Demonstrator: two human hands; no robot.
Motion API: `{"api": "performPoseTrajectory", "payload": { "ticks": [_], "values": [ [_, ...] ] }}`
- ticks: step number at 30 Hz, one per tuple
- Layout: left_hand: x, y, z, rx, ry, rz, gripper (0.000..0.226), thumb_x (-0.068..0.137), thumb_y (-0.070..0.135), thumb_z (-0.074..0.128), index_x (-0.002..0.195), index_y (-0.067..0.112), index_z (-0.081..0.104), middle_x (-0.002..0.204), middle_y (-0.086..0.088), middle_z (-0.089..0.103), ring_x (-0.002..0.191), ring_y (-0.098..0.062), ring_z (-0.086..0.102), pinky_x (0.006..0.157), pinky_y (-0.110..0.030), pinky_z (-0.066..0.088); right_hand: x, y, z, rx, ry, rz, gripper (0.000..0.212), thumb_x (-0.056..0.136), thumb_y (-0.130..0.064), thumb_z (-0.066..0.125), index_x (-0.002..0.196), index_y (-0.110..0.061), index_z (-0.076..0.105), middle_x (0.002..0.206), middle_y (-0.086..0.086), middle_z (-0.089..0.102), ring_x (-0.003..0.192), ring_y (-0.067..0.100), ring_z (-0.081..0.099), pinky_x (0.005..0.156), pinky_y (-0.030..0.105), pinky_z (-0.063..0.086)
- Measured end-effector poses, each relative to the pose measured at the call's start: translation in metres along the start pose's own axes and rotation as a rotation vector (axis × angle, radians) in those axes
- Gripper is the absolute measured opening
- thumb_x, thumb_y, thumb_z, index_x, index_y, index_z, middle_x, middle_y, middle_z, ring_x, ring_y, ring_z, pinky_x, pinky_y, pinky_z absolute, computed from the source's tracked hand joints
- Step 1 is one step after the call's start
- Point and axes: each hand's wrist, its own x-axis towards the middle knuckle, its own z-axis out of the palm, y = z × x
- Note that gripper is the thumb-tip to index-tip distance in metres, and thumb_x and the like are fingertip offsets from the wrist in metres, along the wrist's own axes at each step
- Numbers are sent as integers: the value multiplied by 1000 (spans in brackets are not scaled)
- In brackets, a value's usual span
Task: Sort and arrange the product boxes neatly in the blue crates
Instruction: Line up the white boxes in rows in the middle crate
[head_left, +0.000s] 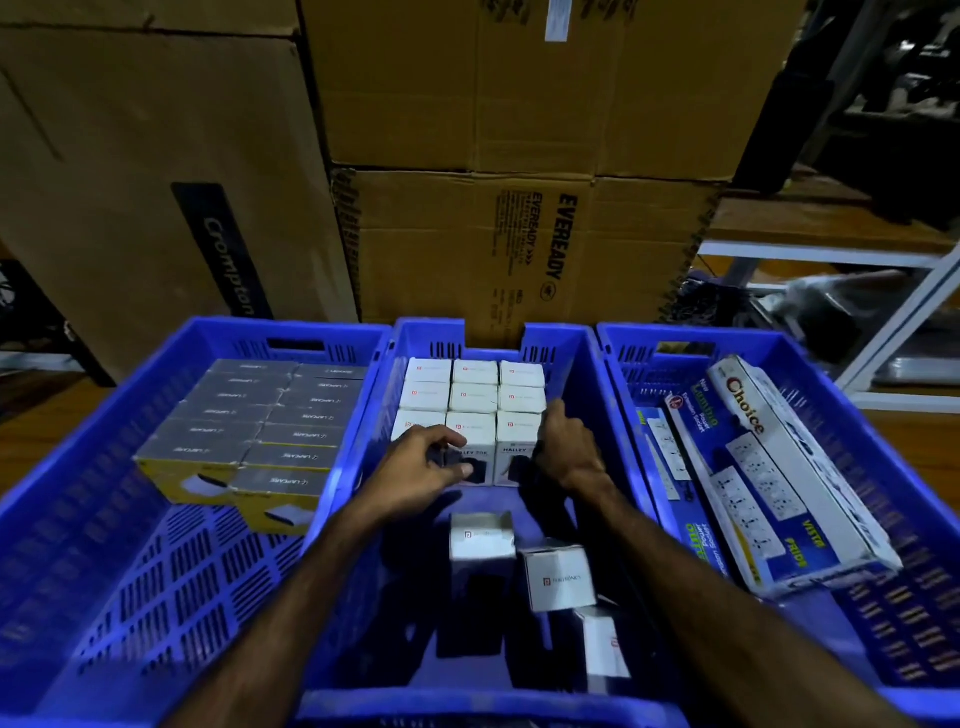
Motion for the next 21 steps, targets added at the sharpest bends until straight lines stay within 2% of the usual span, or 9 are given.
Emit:
{"api": "performPoseTrajectory", "payload": {
  "ticks": [4, 8, 10, 12, 14, 15, 17, 18, 21],
  "values": [
    [-5, 6, 0, 9, -30, 2, 27, 89, 25, 81, 111, 33, 66, 105, 8, 67, 83, -1, 59, 73, -19, 45, -3, 3, -5, 79, -45, 53, 35, 90, -19, 62, 116, -10, 40, 115, 27, 64, 104, 48, 62, 76, 45, 47],
    [-9, 10, -2, 12, -56, -1, 32, 84, 36, 84, 110, 38, 66, 103, 8, 69, 78, -1, 61, 75, -25, 51, -14, -1, -20, -31, -84, 18, 38, 92, -24, 60, 123, -15, 39, 118, 24, 62, 107, 46, 61, 82, 47, 47],
    [-13, 14, -5, 24, -103, -2, 43, 76, 49, 86, 113, 42, 66, 106, 6, 71, 74, -3, 62, 76, -27, 55, -26, -2, -32, -119, -108, -49, 48, 91, -28, 63, 131, -14, 41, 121, 24, 61, 110, 46, 60, 86, 48, 48],
    [-21, 22, -7, 36, -184, 14, 58, 73, 51, 89, 125, 41, 64, 113, 9, 69, 76, 2, 62, 76, -19, 52, -38, -1, -43, -149, -145, -114, 53, 91, -31, 66, 138, -18, 45, 128, 22, 61, 115, 45, 59, 90, 46, 49],
    [-31, 26, -5, 118, -249, 60, 74, 71, 48, 92, 136, 35, 59, 122, 14, 64, 90, 9, 61, 82, -10, 47, -50, 4, -55, -144, -198, -187, 50, 90, -36, 69, 135, -25, 53, 129, 15, 65, 118, 41, 59, 92, 44, 50],
    [-36, 23, -3, 206, -272, 96, 84, 69, 50, 92, 142, 31, 56, 128, 13, 61, 102, 10, 59, 90, -10, 46, -55, 8, -60, -130, -237, -227, 46, 88, -38, 70, 132, -28, 56, 126, 10, 67, 116, 36, 61, 91, 42, 52],
    [-45, 12, 3, 393, -318, 152, 102, 66, 57, 92, 152, 28, 46, 141, 8, 53, 127, -5, 52, 108, -20, 41, -66, 17, -69, -83, -338, -297, 40, 88, -38, 71, 126, -31, 60, 120, 1, 69, 109, 24, 65, 89, 39, 53],
    [-50, 7, 5, 458, -346, 149, 106, 65, 59, 91, 154, 28, 42, 144, 6, 50, 132, -9, 47, 112, -24, 39, -71, 21, -72, -71, -387, -335, 40, 89, -36, 72, 127, -30, 61, 119, -1, 69, 108, 20, 66, 90, 38, 54],
    [-51, -2, 10, 576, -382, 125, 93, 65, 53, 89, 145, 29, 48, 139, 0, 54, 131, -18, 51, 108, -35, 45, -82, 29, -74, -83, -452, -421, 48, 91, -38, 71, 136, -24, 58, 123, -2, 67, 109, 14, 65, 94, 35, 53]
  ]
}}
